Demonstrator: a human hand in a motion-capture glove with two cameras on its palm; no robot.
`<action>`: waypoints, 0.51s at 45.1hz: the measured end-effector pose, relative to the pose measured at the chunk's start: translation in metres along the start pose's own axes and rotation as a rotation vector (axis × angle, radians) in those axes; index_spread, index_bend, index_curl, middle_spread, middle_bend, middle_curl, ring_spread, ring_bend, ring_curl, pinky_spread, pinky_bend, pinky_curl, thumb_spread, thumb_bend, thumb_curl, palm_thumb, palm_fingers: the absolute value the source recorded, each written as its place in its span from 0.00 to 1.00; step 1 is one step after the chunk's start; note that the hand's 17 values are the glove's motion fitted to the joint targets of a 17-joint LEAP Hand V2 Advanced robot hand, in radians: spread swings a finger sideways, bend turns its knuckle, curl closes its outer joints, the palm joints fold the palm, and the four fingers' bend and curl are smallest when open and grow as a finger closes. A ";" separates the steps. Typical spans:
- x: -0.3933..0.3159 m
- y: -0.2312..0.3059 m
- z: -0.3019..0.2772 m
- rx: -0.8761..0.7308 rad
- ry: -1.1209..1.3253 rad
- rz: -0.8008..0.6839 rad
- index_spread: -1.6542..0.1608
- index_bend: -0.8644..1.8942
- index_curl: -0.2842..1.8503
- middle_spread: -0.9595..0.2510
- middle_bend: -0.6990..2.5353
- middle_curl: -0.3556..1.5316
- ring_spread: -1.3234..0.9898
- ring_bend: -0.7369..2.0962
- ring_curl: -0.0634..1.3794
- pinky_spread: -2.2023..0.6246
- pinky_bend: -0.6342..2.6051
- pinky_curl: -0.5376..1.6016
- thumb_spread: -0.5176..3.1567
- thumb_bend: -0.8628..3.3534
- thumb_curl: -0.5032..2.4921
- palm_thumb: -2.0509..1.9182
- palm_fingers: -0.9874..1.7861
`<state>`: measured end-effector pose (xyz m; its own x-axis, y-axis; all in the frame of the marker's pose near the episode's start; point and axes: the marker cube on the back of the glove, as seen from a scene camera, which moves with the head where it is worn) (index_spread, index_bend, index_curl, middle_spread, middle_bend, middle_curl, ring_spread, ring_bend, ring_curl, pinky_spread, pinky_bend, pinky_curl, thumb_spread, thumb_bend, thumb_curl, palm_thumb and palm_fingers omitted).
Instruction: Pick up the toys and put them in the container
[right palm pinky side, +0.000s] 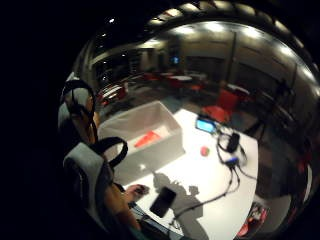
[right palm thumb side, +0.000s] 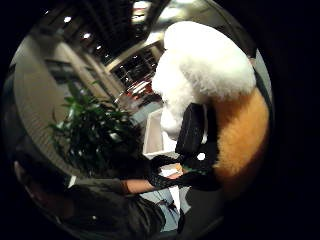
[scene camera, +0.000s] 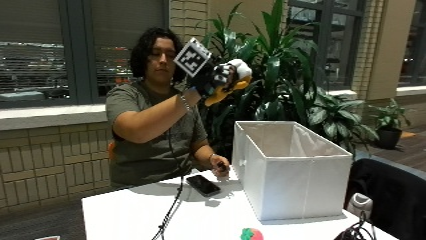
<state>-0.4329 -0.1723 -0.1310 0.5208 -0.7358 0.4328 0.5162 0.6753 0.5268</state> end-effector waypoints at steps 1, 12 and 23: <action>-0.009 -0.010 0.005 -0.003 0.002 0.000 0.76 0.44 0.30 0.48 0.54 0.69 0.43 0.79 0.47 0.63 0.56 0.49 0.57 0.24 0.27 0.56 0.77; 0.008 -0.081 0.098 -0.148 0.158 0.147 0.76 0.45 0.33 0.47 0.54 0.70 0.43 0.79 0.46 0.63 0.56 0.49 0.57 0.23 0.28 0.55 0.76; 0.074 -0.057 0.114 -0.419 0.231 0.129 0.74 0.44 0.36 0.57 0.35 0.59 0.47 0.54 0.36 0.70 0.55 0.49 0.49 0.20 0.27 0.50 0.26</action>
<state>-0.5016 -0.2705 -0.0453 0.7112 -0.6464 0.2762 0.6420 0.7573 0.1194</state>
